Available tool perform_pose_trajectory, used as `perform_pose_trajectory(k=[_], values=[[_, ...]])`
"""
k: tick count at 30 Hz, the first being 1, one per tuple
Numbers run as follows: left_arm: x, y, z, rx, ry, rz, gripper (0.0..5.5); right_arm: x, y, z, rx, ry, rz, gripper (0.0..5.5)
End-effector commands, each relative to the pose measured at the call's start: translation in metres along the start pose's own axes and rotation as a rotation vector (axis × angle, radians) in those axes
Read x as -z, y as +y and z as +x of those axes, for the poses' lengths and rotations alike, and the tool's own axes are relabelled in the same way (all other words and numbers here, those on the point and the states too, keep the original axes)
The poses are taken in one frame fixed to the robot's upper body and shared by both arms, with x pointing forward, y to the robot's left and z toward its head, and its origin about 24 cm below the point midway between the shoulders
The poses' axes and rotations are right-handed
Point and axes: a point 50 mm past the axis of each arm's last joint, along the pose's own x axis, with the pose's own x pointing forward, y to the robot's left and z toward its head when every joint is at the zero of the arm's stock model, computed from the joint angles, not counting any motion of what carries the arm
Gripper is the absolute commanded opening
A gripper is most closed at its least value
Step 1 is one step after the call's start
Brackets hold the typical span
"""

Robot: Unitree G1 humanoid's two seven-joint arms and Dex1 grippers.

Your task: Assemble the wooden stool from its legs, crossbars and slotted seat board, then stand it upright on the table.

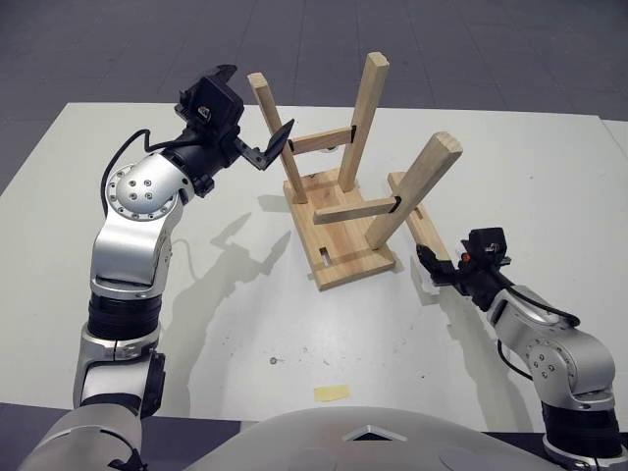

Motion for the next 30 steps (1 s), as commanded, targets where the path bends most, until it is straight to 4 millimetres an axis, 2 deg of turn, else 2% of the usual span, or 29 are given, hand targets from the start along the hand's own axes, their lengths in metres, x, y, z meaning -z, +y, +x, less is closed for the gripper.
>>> perform_pose_trajectory(k=[1, 9, 12, 14, 17, 19, 21, 24, 27, 30], values=[[0.003, -0.004, -0.001, 0.012, 0.023, 0.015, 5.4, 0.008, -0.003, 0.003, -0.023, 0.078, -0.044, 4.15], [0.005, -0.007, -0.001, 0.02, 0.035, 0.014, 5.4, 0.001, -0.01, 0.017, -0.062, 0.097, -0.139, 2.95], [0.005, -0.005, -0.001, 0.012, 0.033, 0.019, 5.4, 0.005, -0.014, 0.021, -0.055, 0.122, -0.153, 2.42], [0.001, -0.003, -0.002, 0.012, 0.021, 0.007, 5.4, 0.009, -0.014, 0.021, -0.063, 0.134, -0.153, 2.1], [-0.012, -0.005, -0.004, 0.093, -0.037, -0.017, 5.4, 0.005, -0.011, 0.023, -0.063, 0.07, -0.151, 2.05], [-0.027, -0.004, -0.004, 0.131, -0.099, -0.057, 5.4, -0.012, -0.015, 0.025, 0.006, -0.053, -0.175, 2.05], [-0.043, 0.003, -0.001, 0.125, -0.165, -0.112, 5.4, -0.038, -0.021, 0.025, 0.108, -0.224, -0.204, 2.05], [-0.082, 0.014, 0.003, 0.156, -0.356, -0.372, 5.4, -0.102, -0.024, 0.009, 0.273, -0.612, -0.32, 2.05], [-0.105, 0.017, 0.008, 0.237, -0.471, -0.589, 5.4, -0.147, -0.001, -0.014, 0.283, -0.917, -0.506, 2.05], [-0.118, 0.013, 0.019, 0.336, -0.501, -0.819, 5.4, -0.171, 0.033, -0.033, 0.18, -1.132, -0.681, 2.05]])
